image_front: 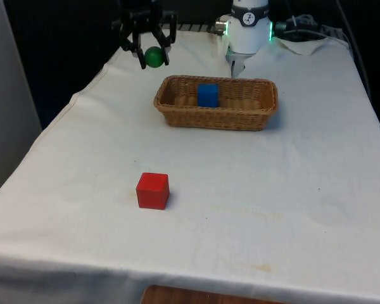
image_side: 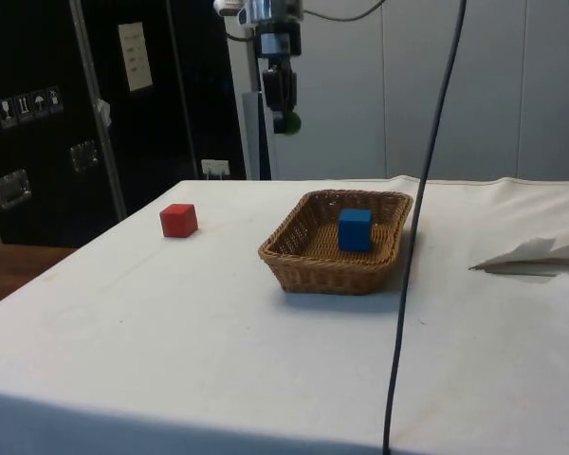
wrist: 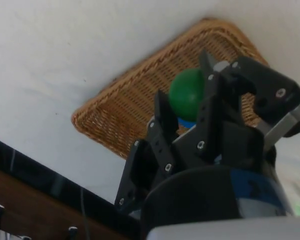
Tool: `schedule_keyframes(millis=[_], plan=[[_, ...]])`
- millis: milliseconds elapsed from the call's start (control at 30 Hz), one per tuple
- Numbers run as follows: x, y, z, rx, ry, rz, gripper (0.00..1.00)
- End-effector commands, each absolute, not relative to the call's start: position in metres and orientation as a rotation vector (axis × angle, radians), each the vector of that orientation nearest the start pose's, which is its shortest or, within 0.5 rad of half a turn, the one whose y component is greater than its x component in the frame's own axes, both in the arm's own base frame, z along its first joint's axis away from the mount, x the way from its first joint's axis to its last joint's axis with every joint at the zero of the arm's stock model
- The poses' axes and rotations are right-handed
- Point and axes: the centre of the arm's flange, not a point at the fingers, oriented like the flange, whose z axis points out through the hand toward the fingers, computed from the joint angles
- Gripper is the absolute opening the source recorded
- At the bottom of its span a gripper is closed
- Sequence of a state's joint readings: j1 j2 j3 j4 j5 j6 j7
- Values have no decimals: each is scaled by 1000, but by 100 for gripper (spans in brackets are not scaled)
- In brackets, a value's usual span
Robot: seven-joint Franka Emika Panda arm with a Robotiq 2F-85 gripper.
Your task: Place all non-red objects into the basket.
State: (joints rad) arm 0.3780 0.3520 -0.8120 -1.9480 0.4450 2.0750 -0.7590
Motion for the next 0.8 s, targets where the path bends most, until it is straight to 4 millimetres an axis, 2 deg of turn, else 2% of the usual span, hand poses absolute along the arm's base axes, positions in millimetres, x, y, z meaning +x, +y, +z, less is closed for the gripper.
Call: schedule_keyframes(millis=[0,467,700,733,767], plan=[[553,-208,345,-3004,-156,0,0],[535,-191,354,-3005,-180,29,0],[530,-166,348,-3036,-189,9,0],[529,-170,350,-3020,-194,15,0],[530,-166,348,-3036,-189,9,0]])
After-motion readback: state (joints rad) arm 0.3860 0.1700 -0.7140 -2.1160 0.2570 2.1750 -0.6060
